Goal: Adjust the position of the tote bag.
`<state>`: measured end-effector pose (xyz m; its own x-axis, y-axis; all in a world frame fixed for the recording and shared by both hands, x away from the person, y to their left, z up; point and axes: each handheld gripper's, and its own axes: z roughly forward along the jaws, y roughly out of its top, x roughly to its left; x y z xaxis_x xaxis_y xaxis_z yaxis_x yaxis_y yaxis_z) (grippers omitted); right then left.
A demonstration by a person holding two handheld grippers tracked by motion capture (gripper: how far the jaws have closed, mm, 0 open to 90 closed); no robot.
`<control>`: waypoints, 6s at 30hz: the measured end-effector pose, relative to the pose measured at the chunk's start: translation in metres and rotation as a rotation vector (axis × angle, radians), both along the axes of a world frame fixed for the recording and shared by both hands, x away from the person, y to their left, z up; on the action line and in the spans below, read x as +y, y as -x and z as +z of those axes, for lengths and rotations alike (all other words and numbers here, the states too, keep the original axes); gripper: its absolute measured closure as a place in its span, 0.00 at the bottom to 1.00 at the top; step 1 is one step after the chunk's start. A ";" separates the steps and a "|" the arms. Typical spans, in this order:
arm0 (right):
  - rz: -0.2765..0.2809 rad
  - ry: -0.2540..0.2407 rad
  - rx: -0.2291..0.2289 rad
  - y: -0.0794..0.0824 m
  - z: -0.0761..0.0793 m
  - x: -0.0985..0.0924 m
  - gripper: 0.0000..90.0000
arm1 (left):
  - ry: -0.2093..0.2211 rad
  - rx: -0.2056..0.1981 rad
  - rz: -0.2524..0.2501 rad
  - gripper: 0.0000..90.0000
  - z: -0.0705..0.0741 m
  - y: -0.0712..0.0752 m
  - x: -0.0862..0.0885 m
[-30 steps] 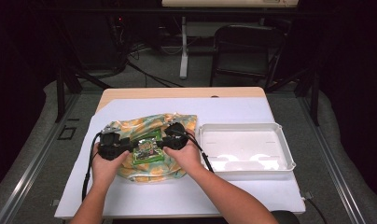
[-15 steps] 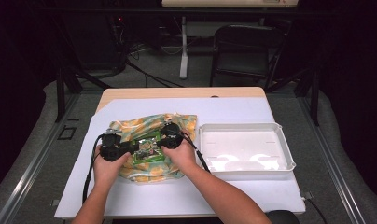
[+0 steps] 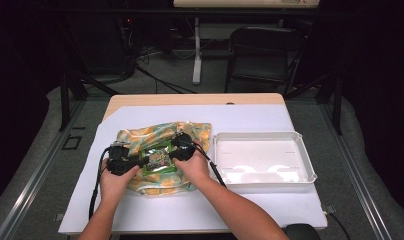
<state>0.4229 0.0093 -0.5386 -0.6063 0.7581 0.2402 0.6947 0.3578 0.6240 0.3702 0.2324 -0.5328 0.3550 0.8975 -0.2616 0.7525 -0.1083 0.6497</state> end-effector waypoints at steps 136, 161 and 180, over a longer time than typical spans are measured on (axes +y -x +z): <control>0.048 -0.107 -0.239 0.058 0.034 -0.082 0.56 | 0.213 0.000 -0.006 0.72 -0.008 0.003 -0.005; 0.073 -0.098 -0.271 0.064 0.029 -0.093 0.59 | 0.206 -0.062 -0.046 0.80 0.007 0.019 -0.004; 0.046 -0.124 -0.229 0.057 0.024 -0.098 0.60 | 0.239 -0.079 -0.072 0.81 0.011 0.024 -0.003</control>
<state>0.3659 -0.0888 -0.5143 -0.6884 0.7021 0.1823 0.5153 0.2965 0.8041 0.3460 0.2298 -0.5220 0.4431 0.7856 -0.4319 0.6944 0.0040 0.7196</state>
